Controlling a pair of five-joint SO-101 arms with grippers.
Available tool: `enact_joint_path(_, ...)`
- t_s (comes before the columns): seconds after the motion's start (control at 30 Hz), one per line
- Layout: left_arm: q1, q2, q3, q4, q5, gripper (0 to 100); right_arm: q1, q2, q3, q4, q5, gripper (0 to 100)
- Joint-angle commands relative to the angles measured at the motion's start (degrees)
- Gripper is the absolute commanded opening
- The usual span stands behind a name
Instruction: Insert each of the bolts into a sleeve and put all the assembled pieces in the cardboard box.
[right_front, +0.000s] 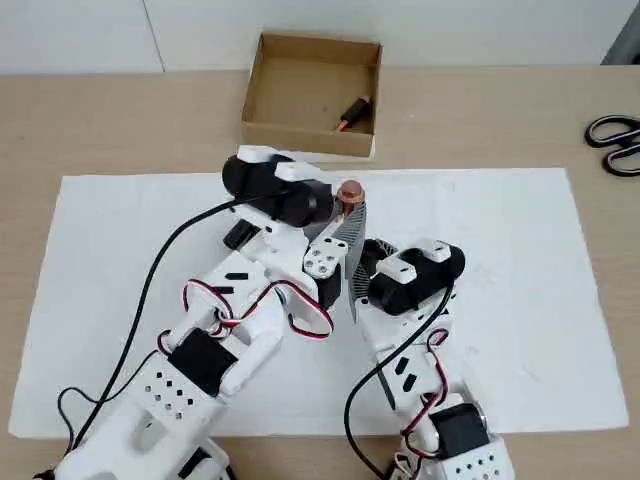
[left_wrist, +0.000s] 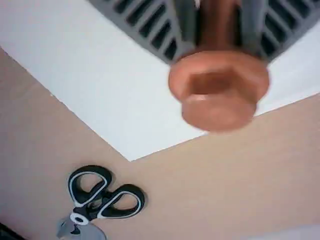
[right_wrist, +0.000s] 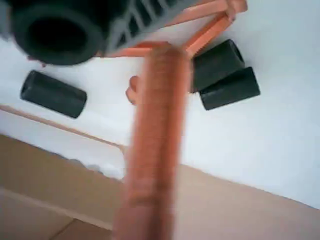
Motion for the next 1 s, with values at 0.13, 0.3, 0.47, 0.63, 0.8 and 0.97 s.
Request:
enact_joint_path(0.13,0.0,-1.7,-0.5,-3.3,0.2,1,-2.2,-0.8,-0.2,-0.9,0.4,0.4)
enact_joint_path(0.3,0.0,-1.6,2.2,-6.8,0.1,1,-2.2,-0.8,-0.2,-0.9,0.4,0.4)
enact_joint_path(0.47,0.0,-1.6,8.9,-16.7,-0.1,1,-2.2,-0.8,-0.2,-0.9,0.4,0.4)
enact_joint_path(0.63,0.0,-1.6,9.0,-16.7,-0.1,1,-2.2,-0.8,-0.2,-0.9,0.4,0.4)
enact_joint_path(0.8,0.1,-1.6,8.9,-16.7,-0.1,1,-2.2,-0.8,-0.2,-0.9,0.4,0.4)
enact_joint_path(0.97,0.4,-1.6,9.1,-16.5,-0.1,1,-2.2,-0.8,-0.2,-0.9,0.4,0.4)
